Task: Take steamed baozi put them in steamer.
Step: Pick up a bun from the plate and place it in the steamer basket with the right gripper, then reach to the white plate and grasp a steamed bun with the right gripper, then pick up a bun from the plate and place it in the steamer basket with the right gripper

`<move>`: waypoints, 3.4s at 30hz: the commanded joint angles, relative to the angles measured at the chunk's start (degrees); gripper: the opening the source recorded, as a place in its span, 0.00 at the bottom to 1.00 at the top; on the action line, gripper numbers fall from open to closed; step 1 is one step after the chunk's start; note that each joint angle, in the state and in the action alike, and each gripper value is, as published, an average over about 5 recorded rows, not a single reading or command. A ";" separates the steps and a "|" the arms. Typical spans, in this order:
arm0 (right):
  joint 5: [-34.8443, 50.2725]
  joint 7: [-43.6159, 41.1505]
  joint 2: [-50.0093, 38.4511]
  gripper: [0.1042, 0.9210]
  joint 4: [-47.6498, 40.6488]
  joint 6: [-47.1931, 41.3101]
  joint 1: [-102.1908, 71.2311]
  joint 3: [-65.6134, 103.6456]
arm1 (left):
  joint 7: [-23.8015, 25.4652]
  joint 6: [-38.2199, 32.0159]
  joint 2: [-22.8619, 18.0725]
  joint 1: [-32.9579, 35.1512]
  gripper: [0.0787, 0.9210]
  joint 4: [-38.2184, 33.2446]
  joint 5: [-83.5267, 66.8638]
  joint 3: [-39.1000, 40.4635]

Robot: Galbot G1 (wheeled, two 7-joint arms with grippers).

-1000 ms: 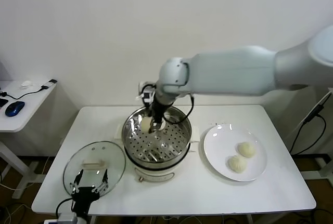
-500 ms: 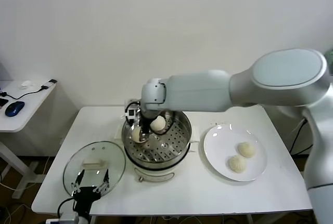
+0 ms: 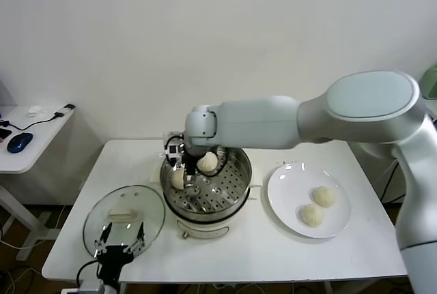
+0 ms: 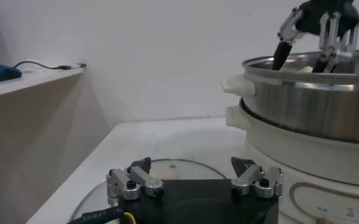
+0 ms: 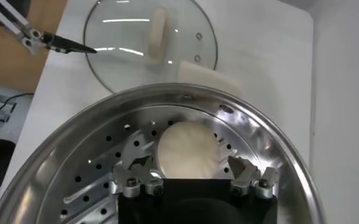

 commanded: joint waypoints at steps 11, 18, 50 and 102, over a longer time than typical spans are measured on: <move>-14.62 -20.66 -39.25 0.88 15.38 15.87 24.31 -21.27 | 0.05 -0.02 0.20 0.23 0.88 -0.73 0.17 -0.03; -25.84 -16.45 -49.12 0.88 17.13 14.51 13.85 -22.46 | 0.08 0.01 0.29 0.02 0.88 -0.70 0.03 -0.39; -34.28 -7.98 -44.42 0.88 3.47 8.30 -23.05 7.43 | -0.09 -0.49 0.02 0.50 0.88 0.55 -0.06 -1.28; -36.58 -23.57 -13.76 0.71 21.85 39.57 16.46 4.88 | -0.11 -0.19 0.21 0.60 0.88 -0.59 0.18 -0.73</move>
